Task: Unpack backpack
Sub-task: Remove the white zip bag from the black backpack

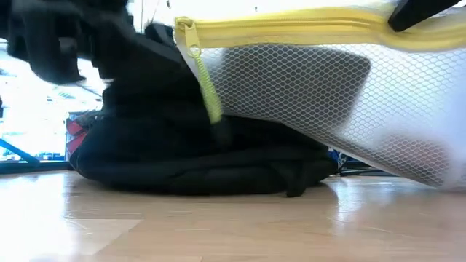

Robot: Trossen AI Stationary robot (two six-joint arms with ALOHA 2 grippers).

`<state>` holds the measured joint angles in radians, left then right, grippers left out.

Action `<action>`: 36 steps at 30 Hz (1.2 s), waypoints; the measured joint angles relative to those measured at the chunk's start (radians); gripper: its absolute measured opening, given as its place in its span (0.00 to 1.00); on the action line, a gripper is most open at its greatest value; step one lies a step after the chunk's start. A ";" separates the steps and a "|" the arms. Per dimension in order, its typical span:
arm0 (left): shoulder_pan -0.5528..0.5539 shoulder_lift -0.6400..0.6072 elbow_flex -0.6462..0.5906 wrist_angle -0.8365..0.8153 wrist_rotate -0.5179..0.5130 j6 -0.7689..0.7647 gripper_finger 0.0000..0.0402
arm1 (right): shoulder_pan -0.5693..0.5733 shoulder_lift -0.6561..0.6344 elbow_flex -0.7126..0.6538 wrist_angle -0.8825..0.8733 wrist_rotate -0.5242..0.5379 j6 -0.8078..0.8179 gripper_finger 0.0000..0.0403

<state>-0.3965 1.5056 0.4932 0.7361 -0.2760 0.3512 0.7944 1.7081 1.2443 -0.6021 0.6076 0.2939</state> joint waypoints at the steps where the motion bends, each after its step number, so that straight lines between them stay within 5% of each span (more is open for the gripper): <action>1: 0.015 0.006 0.004 -0.042 0.004 -0.032 0.40 | 0.003 0.000 0.000 -0.001 0.000 0.000 0.00; 7: 0.106 0.008 0.006 -0.243 -0.026 -0.224 0.40 | 0.024 0.000 0.000 -0.001 -0.008 0.001 0.00; 22: 0.132 -0.153 0.001 -0.661 -0.260 -0.336 0.26 | 0.071 -0.013 0.001 -0.052 -0.054 0.106 0.00; 36: 0.046 -0.394 0.000 -0.491 -0.309 -0.236 0.23 | -0.061 -0.011 -0.018 -0.017 -0.016 0.106 0.00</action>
<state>-0.3506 1.1114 0.4934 0.2450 -0.5848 0.1156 0.7330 1.6966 1.2260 -0.6188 0.5917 0.3996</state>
